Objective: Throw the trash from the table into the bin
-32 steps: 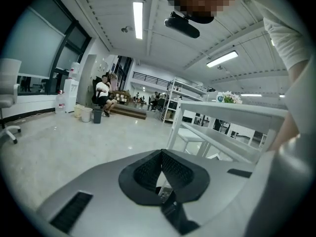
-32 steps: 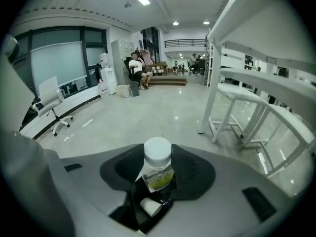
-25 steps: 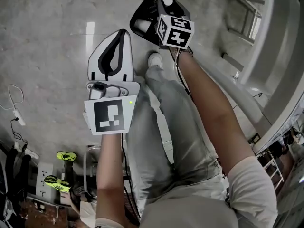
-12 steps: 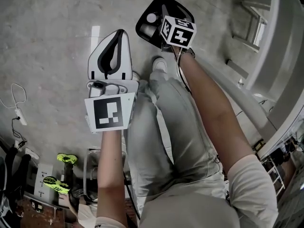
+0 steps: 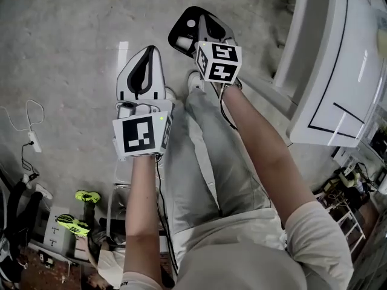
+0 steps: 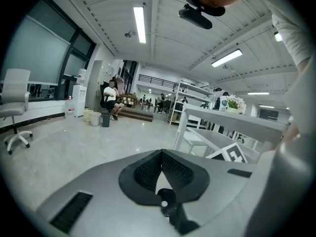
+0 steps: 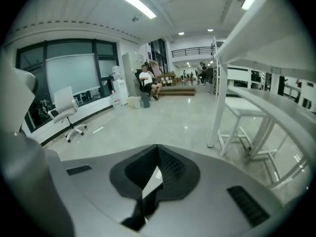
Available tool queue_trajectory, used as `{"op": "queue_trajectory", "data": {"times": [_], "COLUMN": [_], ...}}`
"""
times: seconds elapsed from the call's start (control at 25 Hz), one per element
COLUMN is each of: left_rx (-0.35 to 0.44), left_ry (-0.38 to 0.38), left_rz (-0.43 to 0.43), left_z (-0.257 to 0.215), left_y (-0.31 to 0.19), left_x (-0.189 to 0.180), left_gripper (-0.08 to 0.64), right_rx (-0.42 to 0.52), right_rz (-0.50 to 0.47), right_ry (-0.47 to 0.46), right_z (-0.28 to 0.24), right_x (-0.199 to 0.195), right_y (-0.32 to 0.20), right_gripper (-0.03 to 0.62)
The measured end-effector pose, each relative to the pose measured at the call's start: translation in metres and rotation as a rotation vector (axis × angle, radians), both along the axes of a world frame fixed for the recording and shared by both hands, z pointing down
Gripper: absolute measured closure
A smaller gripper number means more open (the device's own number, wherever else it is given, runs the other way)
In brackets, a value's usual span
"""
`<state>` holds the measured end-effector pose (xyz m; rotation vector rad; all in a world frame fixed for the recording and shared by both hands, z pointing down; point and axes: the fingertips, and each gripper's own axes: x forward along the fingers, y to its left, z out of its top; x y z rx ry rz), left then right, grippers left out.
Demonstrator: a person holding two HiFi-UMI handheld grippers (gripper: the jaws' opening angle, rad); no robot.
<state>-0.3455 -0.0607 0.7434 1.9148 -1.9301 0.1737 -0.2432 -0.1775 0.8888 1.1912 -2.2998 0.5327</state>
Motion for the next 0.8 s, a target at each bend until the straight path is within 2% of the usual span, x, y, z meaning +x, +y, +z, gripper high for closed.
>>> {"op": "queue_trajectory", "data": {"times": [0.16,0.36,0.52,0.64,0.8], "left_rx": [0.049,0.16,0.194,0.236,0.298], "left_ry": [-0.019,-0.061,-0.047,-0.028,0.001], "left_rz": [-0.003,0.014,0.069,0.127,0.228], "left_z": [-0.085,-0.172,-0.252,-0.311,-0.378], "left_y": [0.011,0.005,0.026,0.041,0.045], "left_x": [-0.006,-0.015,0.019,0.05,0.101], "left_gripper": [0.554,0.554,0.554,0.554,0.554], "right_rx": [0.126,0.281,0.327,0.395,0.492], "right_rz": [-0.046,-0.033,-0.038,-0.052,0.035], "right_ry": [-0.082,-0.204,-0.274,-0.288,-0.26], "right_z": [-0.132,-0.271,-0.385,-0.464,-0.543], "right_x": [-0.007,0.002,0.038,0.065,0.119], "right_y": [0.032,0.048,0.088,0.118,0.144], "right_gripper": [0.581,0.581,0.581,0.581,0.581]}}
